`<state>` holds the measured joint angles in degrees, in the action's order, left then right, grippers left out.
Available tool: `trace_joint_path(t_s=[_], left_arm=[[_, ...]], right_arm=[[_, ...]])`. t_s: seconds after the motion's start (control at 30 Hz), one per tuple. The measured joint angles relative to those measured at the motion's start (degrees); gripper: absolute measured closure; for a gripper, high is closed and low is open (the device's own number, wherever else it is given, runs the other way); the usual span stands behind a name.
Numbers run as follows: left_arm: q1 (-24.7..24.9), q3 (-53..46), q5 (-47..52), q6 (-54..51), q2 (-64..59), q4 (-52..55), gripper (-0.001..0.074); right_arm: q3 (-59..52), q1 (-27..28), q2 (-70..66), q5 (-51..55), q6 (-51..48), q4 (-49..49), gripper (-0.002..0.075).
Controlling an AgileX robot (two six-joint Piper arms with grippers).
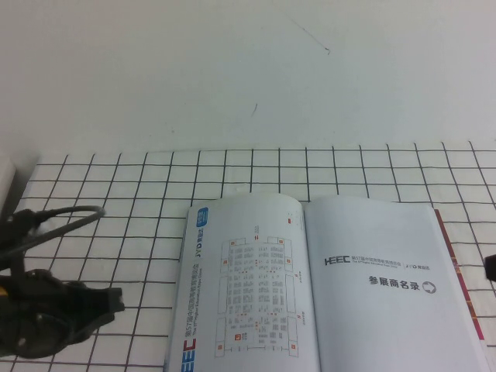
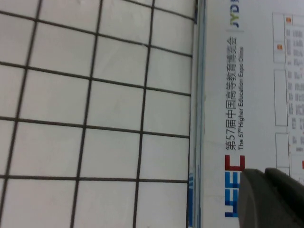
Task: Close book
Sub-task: 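Close the open booklet and leave it lying on the table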
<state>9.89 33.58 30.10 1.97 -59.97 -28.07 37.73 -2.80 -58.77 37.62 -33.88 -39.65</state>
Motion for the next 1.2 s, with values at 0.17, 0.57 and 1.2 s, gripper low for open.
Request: trace_joint_path(t_s=[0.17, 0.57, 1.2], left_arm=[[0.0, 0.0, -0.7, -20.7, -7.6, -15.4, 0.0739], [0.0, 0.0, -6.4, -43.8, -21.6, -36.6, 0.0739], [0.0, 0.6, -8.1, -63.9, -33.2, -56.9, 0.0739]], right_arm=[[0.0, -0.2, -10.7, 0.2, -10.7, -9.4, 0.0729], [0.0, -0.2, -29.1, 0.2, -26.9, -14.8, 0.0729], [2.7, -0.5, -41.1, -4.2, -15.1, -4.8, 0.0729]])
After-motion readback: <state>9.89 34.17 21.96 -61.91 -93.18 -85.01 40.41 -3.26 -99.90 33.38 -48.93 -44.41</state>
